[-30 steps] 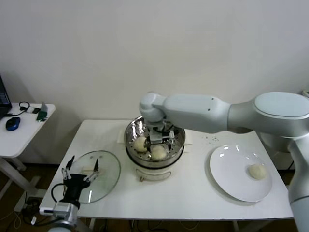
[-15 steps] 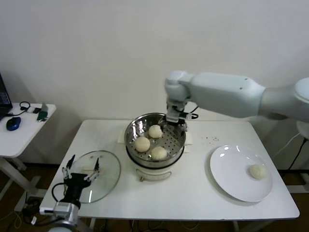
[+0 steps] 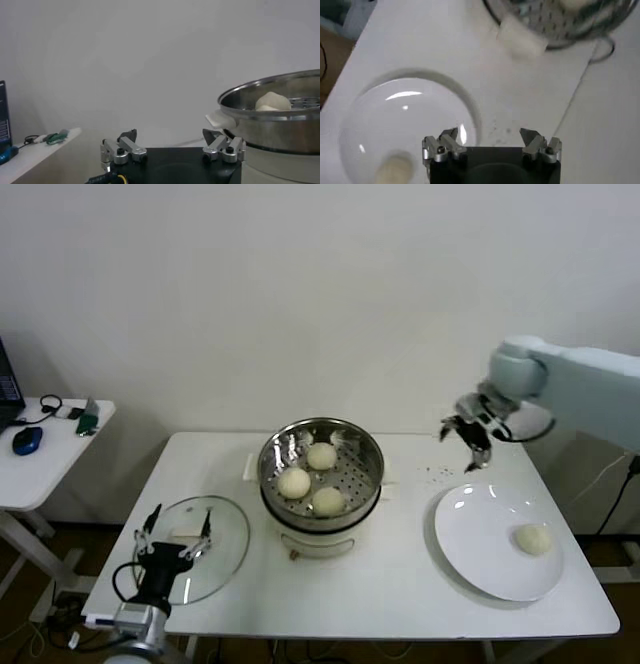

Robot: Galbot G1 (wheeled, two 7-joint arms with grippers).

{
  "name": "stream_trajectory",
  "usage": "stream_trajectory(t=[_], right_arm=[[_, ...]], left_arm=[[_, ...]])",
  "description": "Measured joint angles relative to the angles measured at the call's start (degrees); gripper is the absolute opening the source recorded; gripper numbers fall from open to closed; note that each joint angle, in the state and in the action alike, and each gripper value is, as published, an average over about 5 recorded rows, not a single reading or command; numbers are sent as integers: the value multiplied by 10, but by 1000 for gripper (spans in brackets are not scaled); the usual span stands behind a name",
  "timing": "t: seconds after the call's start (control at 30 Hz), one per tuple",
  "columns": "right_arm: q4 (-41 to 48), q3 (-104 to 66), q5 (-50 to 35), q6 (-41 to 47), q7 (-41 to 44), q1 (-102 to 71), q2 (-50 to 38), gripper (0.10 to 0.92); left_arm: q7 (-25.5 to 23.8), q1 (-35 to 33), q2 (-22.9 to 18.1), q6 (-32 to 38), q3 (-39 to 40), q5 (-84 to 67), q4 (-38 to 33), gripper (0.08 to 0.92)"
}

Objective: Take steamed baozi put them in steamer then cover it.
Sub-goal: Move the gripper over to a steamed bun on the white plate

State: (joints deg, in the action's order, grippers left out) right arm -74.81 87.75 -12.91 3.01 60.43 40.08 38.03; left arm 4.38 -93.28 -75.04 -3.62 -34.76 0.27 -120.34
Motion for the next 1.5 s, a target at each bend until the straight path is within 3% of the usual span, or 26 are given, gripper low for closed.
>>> stream_trajectory(t=[0.23, 0.5, 1.5], right_arm=[[18, -120, 49, 28, 2, -146, -89, 823], [63, -263, 105, 23, 16, -295, -125, 823], [206, -405, 198, -7, 42, -423, -48, 823]], left_arm=[[1, -6, -2, -1, -2, 6, 0, 823], [3, -7, -8, -5, 1, 16, -1, 823], [7, -6, -21, -11, -3, 27, 7, 823]])
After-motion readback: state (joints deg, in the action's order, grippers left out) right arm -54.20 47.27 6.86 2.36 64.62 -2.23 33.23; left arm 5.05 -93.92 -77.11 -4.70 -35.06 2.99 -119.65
